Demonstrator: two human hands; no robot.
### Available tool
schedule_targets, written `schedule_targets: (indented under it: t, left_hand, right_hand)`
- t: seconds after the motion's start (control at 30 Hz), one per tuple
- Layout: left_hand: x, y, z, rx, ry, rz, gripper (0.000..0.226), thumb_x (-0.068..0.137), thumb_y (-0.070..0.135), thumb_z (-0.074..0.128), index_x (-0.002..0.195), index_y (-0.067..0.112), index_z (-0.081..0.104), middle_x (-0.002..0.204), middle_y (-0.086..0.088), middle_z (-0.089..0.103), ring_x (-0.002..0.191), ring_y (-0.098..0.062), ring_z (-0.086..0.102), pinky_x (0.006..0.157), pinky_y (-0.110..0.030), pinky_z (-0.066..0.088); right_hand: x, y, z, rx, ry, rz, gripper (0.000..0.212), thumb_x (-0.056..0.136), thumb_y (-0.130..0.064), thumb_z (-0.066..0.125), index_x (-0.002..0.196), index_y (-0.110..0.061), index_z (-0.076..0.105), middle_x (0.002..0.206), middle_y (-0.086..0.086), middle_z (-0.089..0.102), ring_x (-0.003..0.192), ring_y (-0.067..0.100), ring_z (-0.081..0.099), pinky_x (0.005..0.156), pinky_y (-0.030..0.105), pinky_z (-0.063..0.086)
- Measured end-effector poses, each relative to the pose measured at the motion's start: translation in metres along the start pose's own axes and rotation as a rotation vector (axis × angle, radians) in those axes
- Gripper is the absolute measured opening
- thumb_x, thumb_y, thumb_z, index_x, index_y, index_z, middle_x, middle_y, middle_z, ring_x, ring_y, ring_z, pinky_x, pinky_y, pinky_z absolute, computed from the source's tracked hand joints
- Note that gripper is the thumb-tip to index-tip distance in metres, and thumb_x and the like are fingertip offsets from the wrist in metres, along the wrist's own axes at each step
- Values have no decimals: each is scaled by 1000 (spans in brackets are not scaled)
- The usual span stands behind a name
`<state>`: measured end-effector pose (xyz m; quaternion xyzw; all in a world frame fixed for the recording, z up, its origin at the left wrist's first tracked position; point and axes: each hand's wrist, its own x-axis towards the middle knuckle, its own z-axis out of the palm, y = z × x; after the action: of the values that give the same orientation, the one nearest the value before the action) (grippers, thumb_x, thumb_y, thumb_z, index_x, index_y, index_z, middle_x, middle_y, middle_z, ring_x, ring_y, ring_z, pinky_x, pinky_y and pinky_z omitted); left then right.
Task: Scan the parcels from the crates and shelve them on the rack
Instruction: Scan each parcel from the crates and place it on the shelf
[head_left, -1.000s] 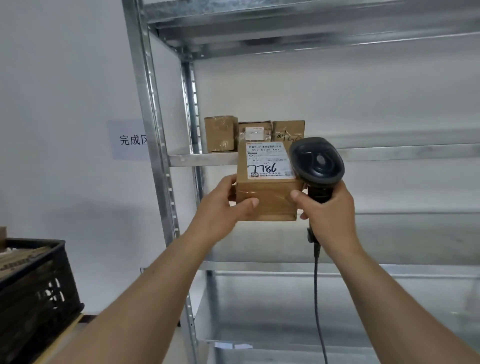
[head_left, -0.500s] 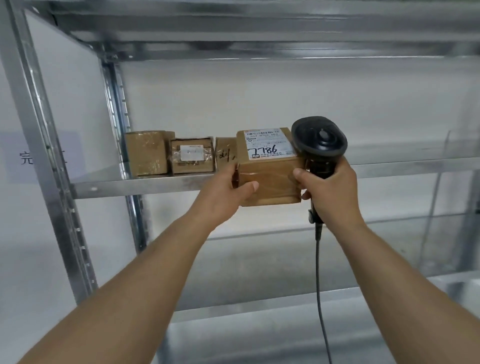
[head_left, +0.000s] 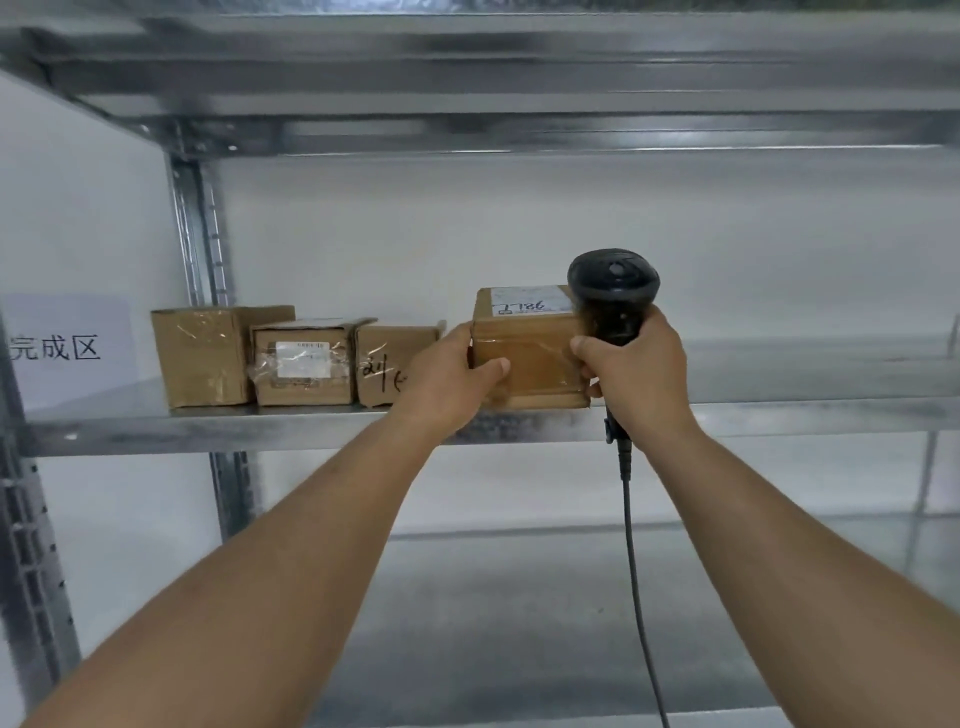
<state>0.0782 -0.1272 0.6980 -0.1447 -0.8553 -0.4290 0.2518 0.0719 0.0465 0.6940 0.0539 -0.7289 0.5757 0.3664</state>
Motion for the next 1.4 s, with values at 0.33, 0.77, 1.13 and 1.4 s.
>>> schedule_targets:
  t: [0.33, 0.77, 1.13, 1.4]
  left_hand:
    - [18, -23, 11, 216, 164, -155, 50, 91, 34, 61, 137, 24, 43, 118, 2, 64, 107, -24, 61, 86, -33, 46]
    - [24, -27, 12, 295, 254, -140, 59, 91, 19, 64, 137, 14, 27, 96, -5, 58, 84, -26, 57, 74, -36, 42]
    - [3, -25, 4, 364, 306, -87, 42, 92, 37, 61, 123, 16, 42, 106, -1, 60, 93, -23, 58, 72, -32, 39]
    - [-69, -32, -9, 317, 406, -112, 45, 92, 41, 61, 130, 21, 46, 125, 4, 52, 91, -10, 58, 77, -30, 48]
  right_hand:
    - [34, 21, 37, -66, -170, 60, 28, 80, -22, 70, 99, -13, 51, 94, 7, 65, 85, 29, 68, 75, 50, 59]
    - [47, 22, 53, -120, -154, 117, 35, 80, -24, 73, 103, -12, 50, 95, 10, 67, 88, 33, 68, 78, 51, 58]
    - [8, 10, 26, 23, -118, 23, 29, 83, -23, 72, 100, -16, 50, 87, -2, 61, 85, 26, 67, 70, 39, 55]
    - [-91, 2, 29, 239, -335, 0, 23, 82, -25, 75, 99, -25, 60, 87, -4, 68, 83, 20, 67, 80, 45, 58]
